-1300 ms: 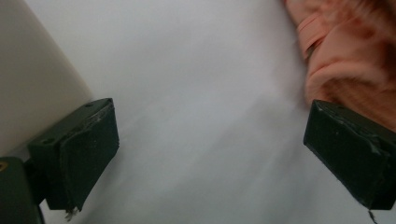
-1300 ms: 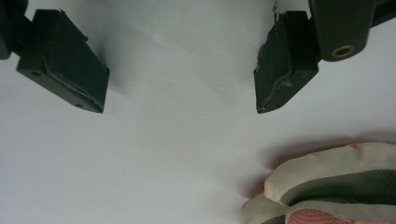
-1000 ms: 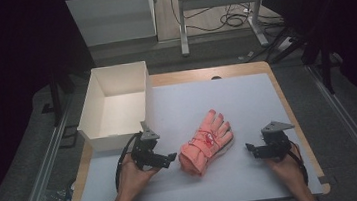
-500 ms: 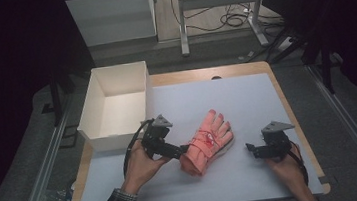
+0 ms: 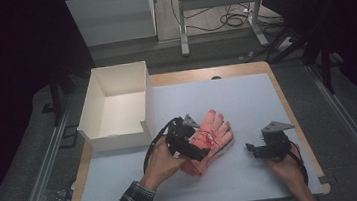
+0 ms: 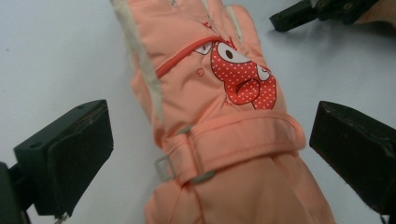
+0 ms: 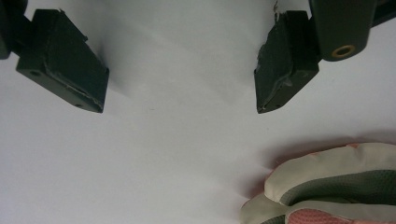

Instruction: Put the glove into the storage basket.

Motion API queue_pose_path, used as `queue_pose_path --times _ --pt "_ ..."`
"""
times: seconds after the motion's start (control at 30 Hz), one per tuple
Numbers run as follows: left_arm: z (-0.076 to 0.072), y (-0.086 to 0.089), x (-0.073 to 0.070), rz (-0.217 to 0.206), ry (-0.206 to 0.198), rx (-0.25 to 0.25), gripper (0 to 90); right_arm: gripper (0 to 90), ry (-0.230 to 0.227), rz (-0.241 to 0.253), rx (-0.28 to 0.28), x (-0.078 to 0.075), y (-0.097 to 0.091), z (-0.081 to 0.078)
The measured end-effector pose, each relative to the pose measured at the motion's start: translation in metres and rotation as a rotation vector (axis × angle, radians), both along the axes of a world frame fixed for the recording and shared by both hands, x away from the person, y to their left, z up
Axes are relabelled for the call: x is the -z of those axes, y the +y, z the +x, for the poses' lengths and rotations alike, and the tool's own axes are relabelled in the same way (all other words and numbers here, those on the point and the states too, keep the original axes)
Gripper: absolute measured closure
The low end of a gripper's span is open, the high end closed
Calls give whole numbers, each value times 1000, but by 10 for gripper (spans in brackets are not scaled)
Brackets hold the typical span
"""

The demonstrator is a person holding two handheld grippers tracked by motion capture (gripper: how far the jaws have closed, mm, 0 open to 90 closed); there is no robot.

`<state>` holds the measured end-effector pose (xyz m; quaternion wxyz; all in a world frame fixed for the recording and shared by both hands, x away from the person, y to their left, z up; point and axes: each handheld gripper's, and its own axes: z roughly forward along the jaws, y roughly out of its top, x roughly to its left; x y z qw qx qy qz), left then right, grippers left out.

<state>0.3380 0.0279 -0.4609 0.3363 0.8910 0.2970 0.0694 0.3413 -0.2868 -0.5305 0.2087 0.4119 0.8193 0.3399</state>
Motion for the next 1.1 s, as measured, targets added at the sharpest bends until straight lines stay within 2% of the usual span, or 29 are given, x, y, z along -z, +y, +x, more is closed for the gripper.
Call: queue_pose_path --times 0.07,0.33,0.53,0.67,0.83,1.0,1.1 --pt "2 -5 4 26 3 3 0 182 0 0 0 0 0 0" --pt "5 -20 17 27 44 36 0 182 0 1 0 0 0 0" --pt "4 -31 27 123 31 22 0 182 0 1 0 0 0 0" --pt "6 -35 36 152 44 24 0 182 0 1 -1 0 0 0" --pt "7 -39 47 210 42 0 0 182 -1 0 -1 0 0 0" --pt "6 -40 53 228 60 2 57 182 -1 0 -1 0 0 0" --pt "5 -42 52 240 82 -1 131 182 -1 0 -1 0 0 0"
